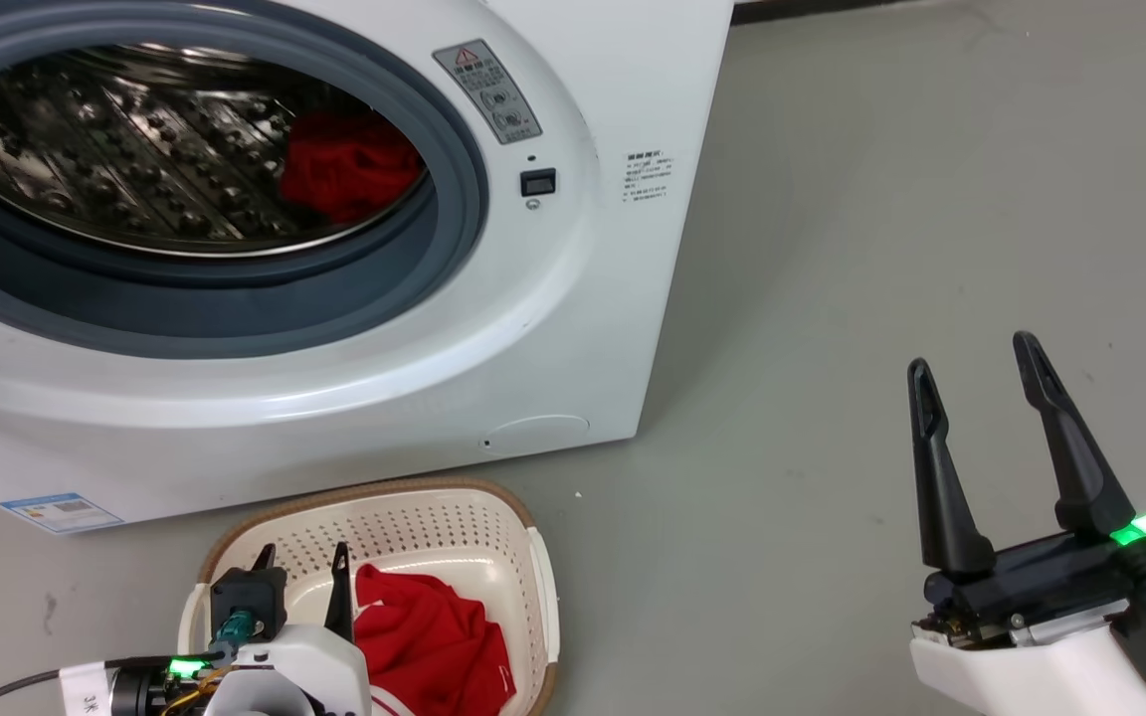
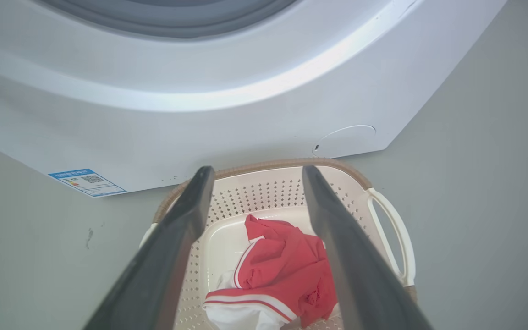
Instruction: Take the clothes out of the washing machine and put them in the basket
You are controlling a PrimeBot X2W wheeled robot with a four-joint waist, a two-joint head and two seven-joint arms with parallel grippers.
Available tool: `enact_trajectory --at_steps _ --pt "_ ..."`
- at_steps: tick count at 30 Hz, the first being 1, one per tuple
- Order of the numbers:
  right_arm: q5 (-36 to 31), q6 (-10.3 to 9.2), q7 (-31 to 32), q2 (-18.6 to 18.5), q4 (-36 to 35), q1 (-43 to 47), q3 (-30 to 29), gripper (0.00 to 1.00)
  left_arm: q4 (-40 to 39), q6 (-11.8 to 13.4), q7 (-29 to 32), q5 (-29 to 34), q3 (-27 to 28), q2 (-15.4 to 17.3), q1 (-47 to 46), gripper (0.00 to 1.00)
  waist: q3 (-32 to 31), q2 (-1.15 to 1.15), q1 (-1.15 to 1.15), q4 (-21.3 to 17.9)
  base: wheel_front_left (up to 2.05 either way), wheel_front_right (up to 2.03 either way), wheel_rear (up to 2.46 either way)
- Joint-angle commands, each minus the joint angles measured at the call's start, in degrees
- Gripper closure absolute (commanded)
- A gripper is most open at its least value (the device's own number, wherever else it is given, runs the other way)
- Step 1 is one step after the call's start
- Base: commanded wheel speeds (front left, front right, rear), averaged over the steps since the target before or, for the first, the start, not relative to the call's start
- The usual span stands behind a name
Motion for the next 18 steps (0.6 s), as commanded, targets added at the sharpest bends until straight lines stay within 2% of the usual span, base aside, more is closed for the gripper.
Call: enact_trajectory --at_steps 1,9,14,18 --pt "-0.2 -0.02 -0.1 0.0 0.2 1.0 -0.1 0.0 -1.6 0.2 -0.1 0.8 0.8 -0.6 1.0 0.0 -1.1 0.0 0.01 0.6 0.0 0.0 0.0" --pt "-0.4 -0.02 -0.1 0.0 0.3 2.2 0.1 0.0 -12.9 0.3 -0.1 5.2 5.8 -1.6 4.2 0.0 -3.1 0.0 0.01 1.2 0.0 0.0 0.0" --pt "-0.2 -0.02 -0.1 0.0 0.2 1.7 0.6 0.0 -17.1 -0.4 -0.1 7.0 8.3 -1.5 2.0 0.0 -3.0 0.0 0.01 0.4 0.0 0.0 0.0" --pt "0.2 -0.02 -0.1 0.0 -0.1 0.5 0.8 0.0 -17.6 -1.2 -0.1 7.7 9.9 -0.8 -1.7 0.0 -1.8 0.0 0.01 -0.5 0.0 0.0 0.0"
